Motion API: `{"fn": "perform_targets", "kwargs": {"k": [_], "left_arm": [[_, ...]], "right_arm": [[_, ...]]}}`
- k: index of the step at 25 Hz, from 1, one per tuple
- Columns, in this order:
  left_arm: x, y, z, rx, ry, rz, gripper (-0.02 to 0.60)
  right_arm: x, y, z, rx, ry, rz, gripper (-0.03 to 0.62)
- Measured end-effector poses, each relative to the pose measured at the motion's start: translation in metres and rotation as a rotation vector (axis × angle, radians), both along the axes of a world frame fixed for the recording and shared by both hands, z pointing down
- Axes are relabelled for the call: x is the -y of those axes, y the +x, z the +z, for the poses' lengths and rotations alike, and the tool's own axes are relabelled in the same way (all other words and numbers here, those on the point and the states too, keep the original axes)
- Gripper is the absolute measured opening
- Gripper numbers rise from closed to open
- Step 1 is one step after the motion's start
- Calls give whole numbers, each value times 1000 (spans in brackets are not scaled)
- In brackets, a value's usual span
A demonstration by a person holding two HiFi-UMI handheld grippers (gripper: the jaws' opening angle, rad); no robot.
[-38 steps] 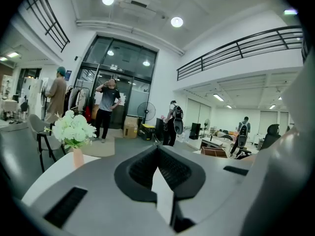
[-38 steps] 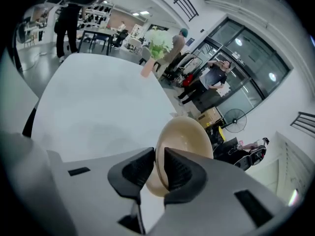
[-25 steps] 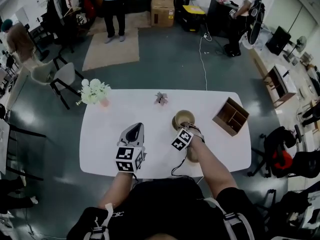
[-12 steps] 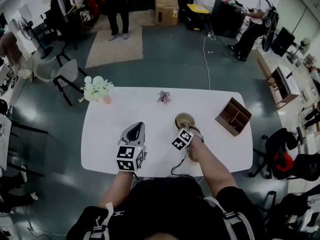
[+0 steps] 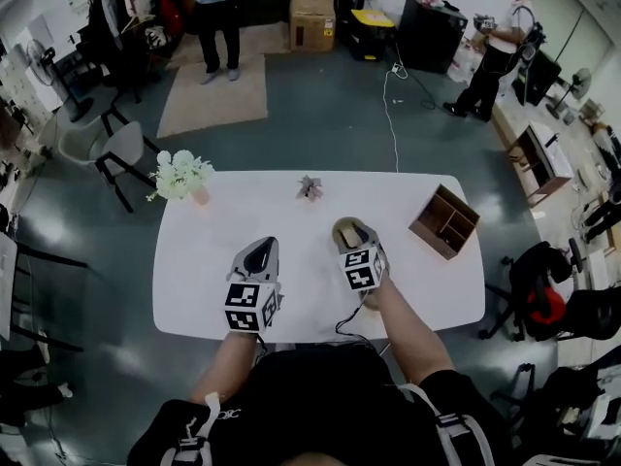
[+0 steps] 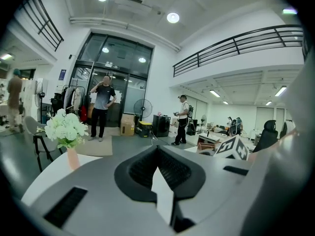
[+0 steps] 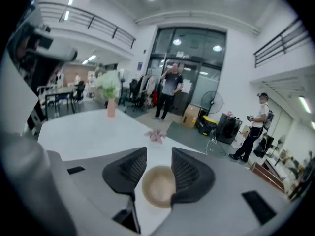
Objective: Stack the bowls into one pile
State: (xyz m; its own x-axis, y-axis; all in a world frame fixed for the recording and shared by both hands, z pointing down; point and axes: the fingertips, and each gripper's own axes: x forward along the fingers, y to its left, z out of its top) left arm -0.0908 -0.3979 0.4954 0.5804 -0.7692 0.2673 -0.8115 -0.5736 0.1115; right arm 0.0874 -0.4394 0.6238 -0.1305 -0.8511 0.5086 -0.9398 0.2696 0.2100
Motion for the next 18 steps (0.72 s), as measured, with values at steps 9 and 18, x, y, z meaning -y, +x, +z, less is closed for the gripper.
{"fn": "perform_targets", "kwargs": {"k": [9, 18], "left_arm": [[-6, 31, -22, -4, 52, 76, 11], [-13, 57, -34, -24, 66, 177, 11]], "right_arm": [[-49, 34, -164, 275, 507, 215, 15], [-85, 33, -190, 242, 554, 265, 15]]}}
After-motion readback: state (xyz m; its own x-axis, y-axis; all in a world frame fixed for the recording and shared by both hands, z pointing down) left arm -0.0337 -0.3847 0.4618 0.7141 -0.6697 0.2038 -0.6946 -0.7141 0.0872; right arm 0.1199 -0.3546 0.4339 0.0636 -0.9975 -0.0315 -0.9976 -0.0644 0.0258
